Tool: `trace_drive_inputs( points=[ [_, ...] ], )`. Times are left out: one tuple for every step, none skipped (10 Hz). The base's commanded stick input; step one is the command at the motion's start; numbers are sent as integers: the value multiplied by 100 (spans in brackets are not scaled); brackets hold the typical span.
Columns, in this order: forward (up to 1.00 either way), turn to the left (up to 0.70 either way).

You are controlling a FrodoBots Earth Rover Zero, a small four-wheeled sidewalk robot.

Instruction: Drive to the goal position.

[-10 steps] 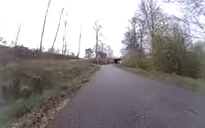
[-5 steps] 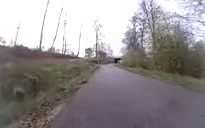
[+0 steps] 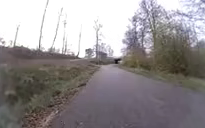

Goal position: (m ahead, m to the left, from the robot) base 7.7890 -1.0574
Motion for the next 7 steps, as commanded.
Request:
trace_drive_inputs(
  points=[
    [70,0],
    [70,0],
    [70,0],
    [70,0],
    [70,0],
    [70,0],
    [70,0]
  ],
)
